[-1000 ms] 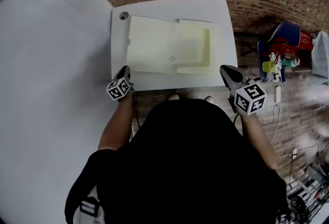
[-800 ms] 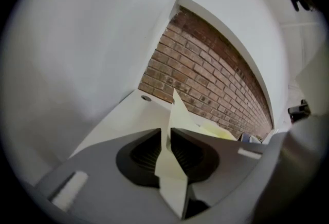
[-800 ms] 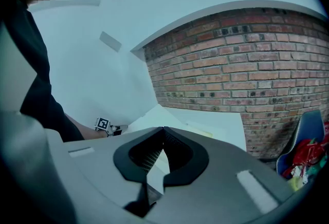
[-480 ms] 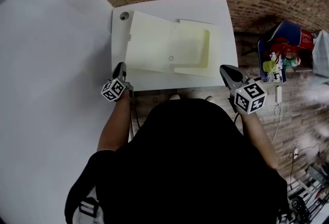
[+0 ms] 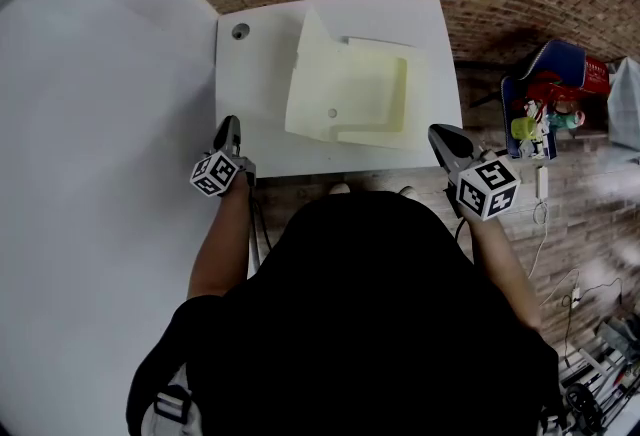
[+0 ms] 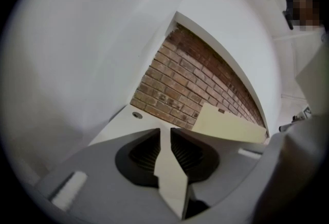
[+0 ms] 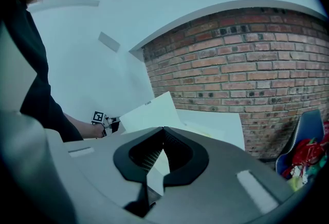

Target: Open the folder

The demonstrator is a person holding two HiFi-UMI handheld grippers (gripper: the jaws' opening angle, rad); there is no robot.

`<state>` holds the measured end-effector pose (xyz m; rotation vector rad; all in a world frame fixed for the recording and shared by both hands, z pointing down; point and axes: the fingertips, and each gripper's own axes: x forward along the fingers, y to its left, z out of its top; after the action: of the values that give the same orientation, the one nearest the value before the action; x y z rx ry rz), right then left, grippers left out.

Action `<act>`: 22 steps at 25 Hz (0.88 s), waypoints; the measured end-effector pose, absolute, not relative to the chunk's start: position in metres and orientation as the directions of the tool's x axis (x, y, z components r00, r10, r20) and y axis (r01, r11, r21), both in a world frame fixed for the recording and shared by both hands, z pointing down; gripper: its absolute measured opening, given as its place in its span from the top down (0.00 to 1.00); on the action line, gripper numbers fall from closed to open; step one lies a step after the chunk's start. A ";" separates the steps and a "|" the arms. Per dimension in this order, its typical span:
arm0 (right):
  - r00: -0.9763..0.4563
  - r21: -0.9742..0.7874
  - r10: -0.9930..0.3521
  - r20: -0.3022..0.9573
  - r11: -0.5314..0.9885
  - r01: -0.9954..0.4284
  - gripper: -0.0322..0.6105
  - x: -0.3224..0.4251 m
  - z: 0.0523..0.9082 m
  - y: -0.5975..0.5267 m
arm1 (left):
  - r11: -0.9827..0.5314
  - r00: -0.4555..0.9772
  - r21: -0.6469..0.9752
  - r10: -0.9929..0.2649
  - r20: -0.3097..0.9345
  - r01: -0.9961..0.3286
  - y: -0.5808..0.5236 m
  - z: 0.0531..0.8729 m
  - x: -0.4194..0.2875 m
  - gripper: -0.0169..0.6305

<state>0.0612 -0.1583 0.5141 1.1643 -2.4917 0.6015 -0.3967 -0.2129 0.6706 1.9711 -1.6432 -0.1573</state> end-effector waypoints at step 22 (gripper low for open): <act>-0.562 -0.169 -0.719 0.409 0.546 -0.821 0.95 0.079 0.497 -0.178 | -0.268 0.317 0.317 -0.942 0.114 -0.910 -0.239 0.573 -0.359 0.95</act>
<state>0.0791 -0.1775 0.4974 1.2782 -2.4941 0.4982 -0.3585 -0.2390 0.5729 2.2654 -1.6609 -0.1384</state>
